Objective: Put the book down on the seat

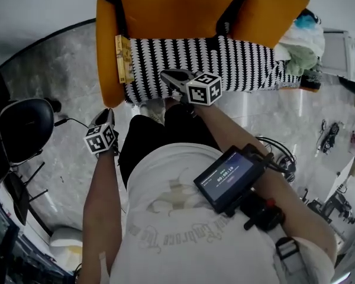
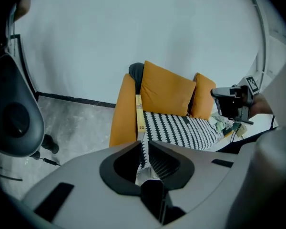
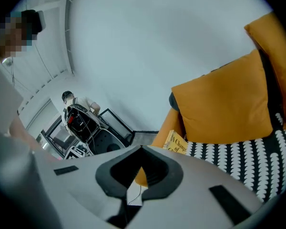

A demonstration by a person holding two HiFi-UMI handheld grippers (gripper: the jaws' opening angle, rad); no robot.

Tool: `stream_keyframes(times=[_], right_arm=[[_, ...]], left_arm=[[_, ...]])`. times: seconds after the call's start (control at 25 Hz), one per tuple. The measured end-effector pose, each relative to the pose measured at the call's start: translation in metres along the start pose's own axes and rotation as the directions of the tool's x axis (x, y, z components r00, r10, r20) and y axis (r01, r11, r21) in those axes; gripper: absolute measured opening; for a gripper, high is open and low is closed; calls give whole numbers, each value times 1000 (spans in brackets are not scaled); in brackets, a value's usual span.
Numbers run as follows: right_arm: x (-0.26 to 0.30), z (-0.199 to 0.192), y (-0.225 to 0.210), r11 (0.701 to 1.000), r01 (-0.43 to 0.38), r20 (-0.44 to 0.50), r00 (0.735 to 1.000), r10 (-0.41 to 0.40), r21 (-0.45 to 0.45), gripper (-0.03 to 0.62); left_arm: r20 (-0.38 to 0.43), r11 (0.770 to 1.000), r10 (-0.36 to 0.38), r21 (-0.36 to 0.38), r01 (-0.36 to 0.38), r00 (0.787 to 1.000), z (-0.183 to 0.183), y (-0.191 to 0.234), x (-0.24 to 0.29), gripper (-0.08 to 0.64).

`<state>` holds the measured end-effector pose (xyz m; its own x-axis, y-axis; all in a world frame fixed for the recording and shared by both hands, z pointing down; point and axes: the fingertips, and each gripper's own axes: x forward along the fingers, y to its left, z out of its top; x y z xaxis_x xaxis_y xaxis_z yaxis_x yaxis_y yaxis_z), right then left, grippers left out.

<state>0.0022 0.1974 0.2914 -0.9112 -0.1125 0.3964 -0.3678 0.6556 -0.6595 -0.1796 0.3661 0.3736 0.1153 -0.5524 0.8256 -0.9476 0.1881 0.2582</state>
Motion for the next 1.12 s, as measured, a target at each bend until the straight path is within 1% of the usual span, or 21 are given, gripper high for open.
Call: stream_keyframes(times=[0.12,0.24,0.36,0.44,0.6,0.8,0.92,1.0,1.12], right_arm=[[-17,2,-8,999,-6,-9,1000,6,-46,14],[-30,-1,-19,997,-26,-9,1000,25,-79,14],[-29,14,0,992,-38,4,999,39,-122,14],[-26,24,17,991,-38,26,999,42,-131,14],[-37,36,38,987,-47,75,995,59,-152,14],[-55,59,57,974,-66,127,987,95,-215,14],[-64,65,70,966,-77,143,983,114,-245,14],[-69,65,78,960,-85,144,981,127,-267,14],[-74,62,86,953,-98,144,979,144,-287,14]], left_arm=[[71,1000,-29,2,29,997,13,-25,3,44],[116,999,-41,10,40,992,19,-47,11,27],[163,999,-41,22,38,986,38,-43,-10,13],[197,999,-45,17,43,979,48,-36,-29,12],[282,997,-71,7,72,957,60,-44,-59,12],[360,994,-108,66,90,927,82,-65,-87,12],[392,990,-132,101,99,911,93,-77,-102,12],[402,986,-152,126,109,903,97,-85,-110,12],[404,979,-177,163,120,897,100,-95,-118,12]])
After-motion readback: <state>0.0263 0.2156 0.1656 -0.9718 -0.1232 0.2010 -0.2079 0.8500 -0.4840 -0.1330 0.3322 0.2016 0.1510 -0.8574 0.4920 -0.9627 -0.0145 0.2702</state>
